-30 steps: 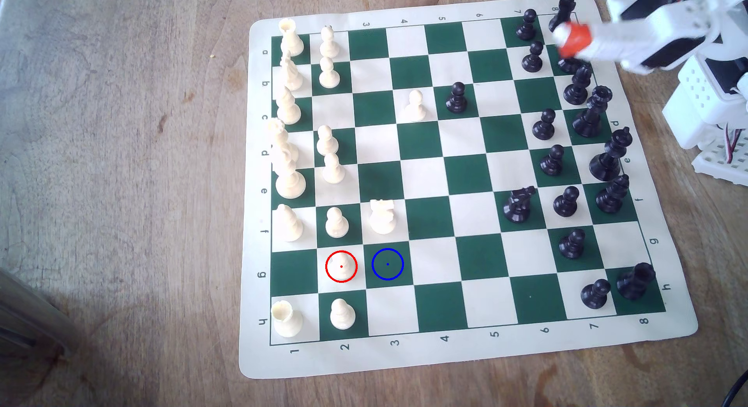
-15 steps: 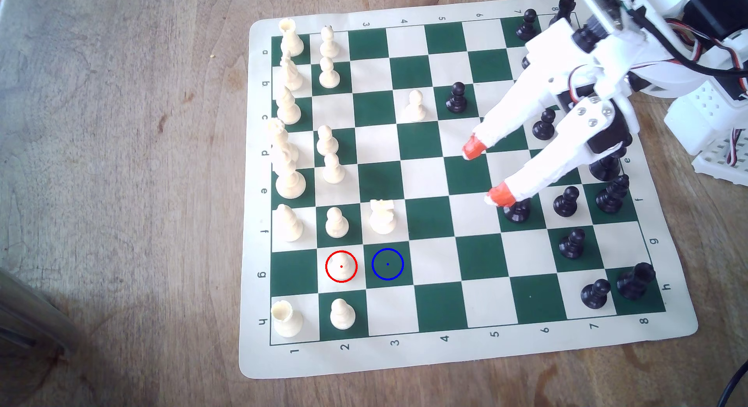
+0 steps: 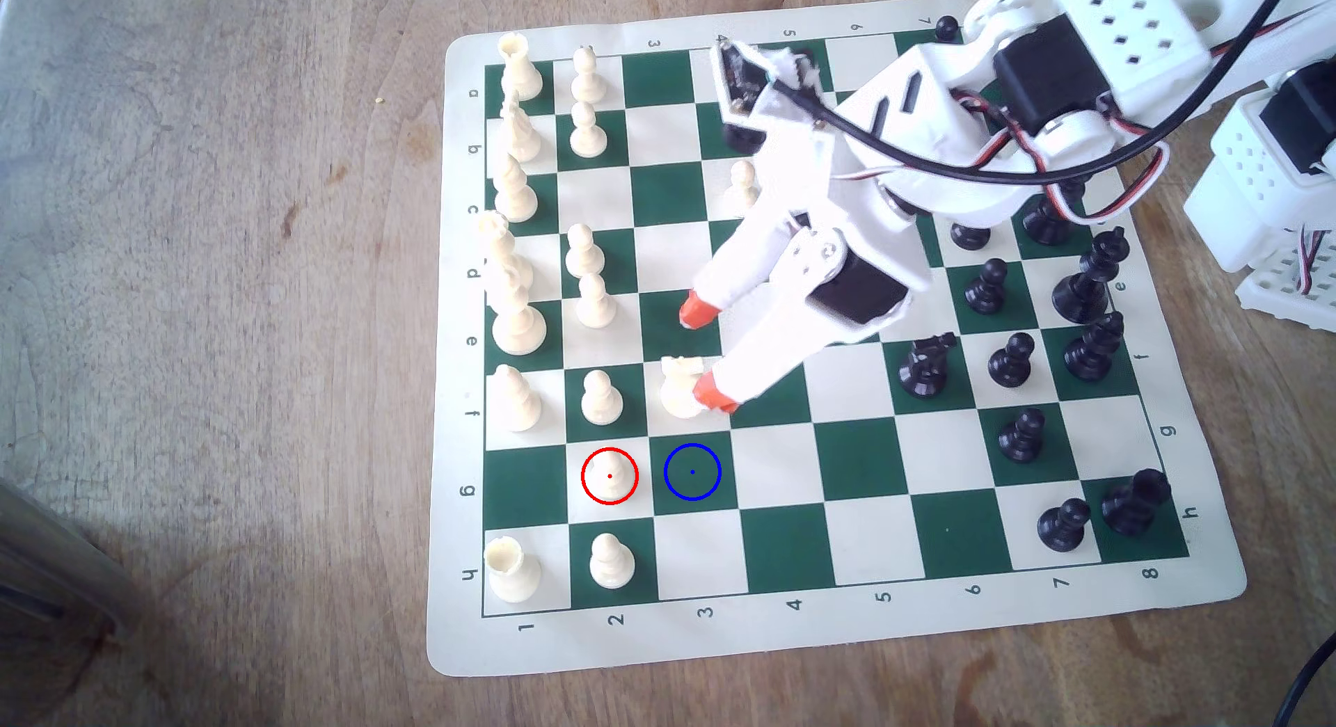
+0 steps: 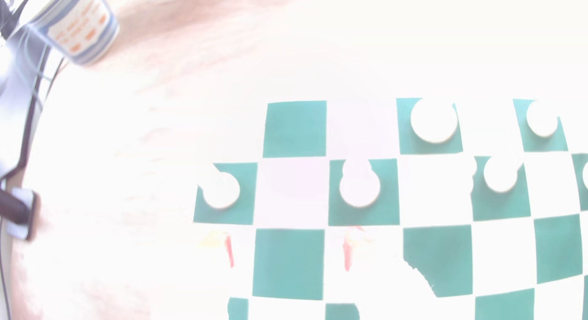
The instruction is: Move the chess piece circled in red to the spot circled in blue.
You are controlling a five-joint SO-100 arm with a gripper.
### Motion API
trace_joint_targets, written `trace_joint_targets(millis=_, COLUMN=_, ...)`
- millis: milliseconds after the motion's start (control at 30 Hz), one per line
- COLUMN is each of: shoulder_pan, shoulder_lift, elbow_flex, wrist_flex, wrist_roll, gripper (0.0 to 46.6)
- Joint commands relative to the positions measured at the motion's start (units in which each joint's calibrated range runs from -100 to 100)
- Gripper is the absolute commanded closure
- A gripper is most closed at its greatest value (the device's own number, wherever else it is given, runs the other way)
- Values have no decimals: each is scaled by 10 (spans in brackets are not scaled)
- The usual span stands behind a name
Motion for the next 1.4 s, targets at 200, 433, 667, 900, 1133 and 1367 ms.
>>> trace_joint_targets(millis=200, shoulder_pan=2, shoulder_lift=77, elbow_flex=-116, wrist_flex=-13, wrist_roll=-1, gripper=276)
trace_joint_targets(millis=433, shoulder_pan=-5, shoulder_lift=198, elbow_flex=-264, wrist_flex=31, wrist_roll=3, gripper=273)
trace_joint_targets(millis=667, shoulder_pan=-4, shoulder_lift=237, elbow_flex=-306, wrist_flex=37, wrist_roll=5, gripper=271)
trace_joint_targets(millis=900, shoulder_pan=-19, shoulder_lift=240, elbow_flex=-306, wrist_flex=41, wrist_roll=4, gripper=280)
trace_joint_targets(millis=1133, shoulder_pan=-23, shoulder_lift=280, elbow_flex=-318, wrist_flex=34, wrist_roll=4, gripper=300)
trace_joint_targets(millis=1367, shoulder_pan=-17, shoulder_lift=293, elbow_flex=-332, wrist_flex=25, wrist_roll=3, gripper=299)
